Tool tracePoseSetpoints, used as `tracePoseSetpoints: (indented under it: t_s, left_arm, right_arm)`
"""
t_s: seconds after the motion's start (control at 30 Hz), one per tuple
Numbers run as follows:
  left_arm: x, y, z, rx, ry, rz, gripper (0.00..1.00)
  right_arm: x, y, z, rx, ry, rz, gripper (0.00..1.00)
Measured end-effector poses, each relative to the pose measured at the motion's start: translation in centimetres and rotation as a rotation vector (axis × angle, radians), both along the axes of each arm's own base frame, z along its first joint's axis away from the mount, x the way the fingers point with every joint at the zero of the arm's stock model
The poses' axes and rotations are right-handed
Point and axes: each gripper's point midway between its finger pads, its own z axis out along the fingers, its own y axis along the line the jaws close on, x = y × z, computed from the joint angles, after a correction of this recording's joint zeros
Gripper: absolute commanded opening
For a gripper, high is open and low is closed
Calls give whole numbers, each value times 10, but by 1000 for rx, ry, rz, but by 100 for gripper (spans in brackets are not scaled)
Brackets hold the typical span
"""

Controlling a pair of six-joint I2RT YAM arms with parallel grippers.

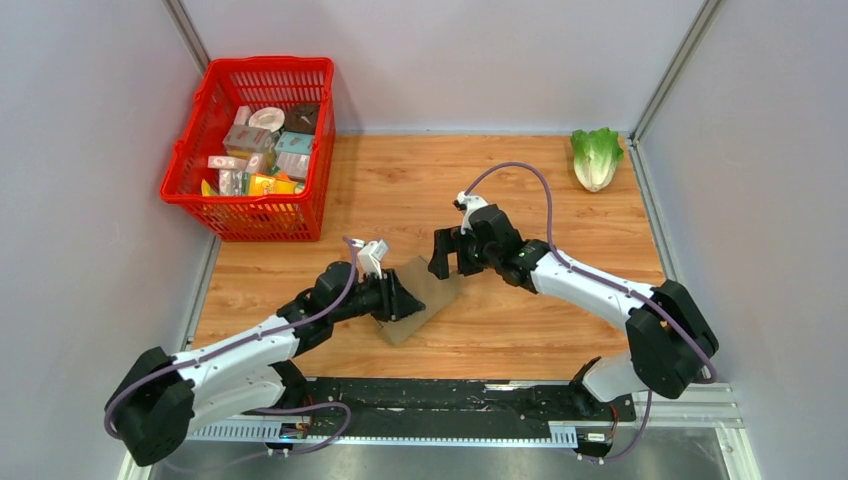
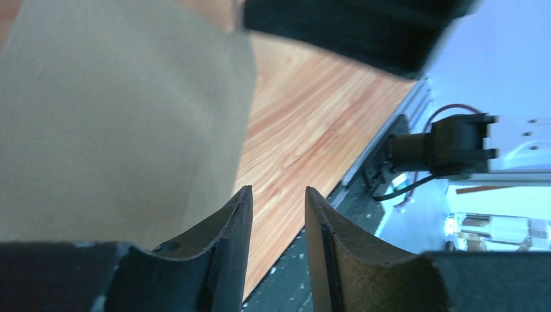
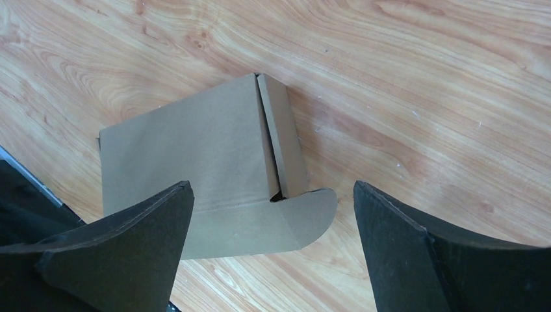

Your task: Fold the paper box

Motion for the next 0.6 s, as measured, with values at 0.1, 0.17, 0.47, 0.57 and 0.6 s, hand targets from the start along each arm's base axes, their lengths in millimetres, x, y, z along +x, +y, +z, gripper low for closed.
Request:
tracePoseSetpoints:
  t_s: [0.1, 0.17, 0.47, 0.57, 0.6]
  left_arm:
    - [6, -3, 34, -48, -59, 9, 34]
    - [10, -3, 51, -66, -97, 23, 32]
    - [16, 7, 4, 66, -16, 77, 25]
    - [9, 11, -30, 110, 50, 73, 24]
    - [5, 14, -39, 126, 73, 72, 24]
  right_arm:
    - [-2, 1, -5, -5, 18, 9, 93]
    - [-4, 2, -7, -5, 28, 17, 92]
    - [-5, 8, -20, -26, 69, 36, 88]
    - [-7, 6, -27, -43, 89, 34, 87]
    - [-8, 6, -28, -46, 94, 34, 87]
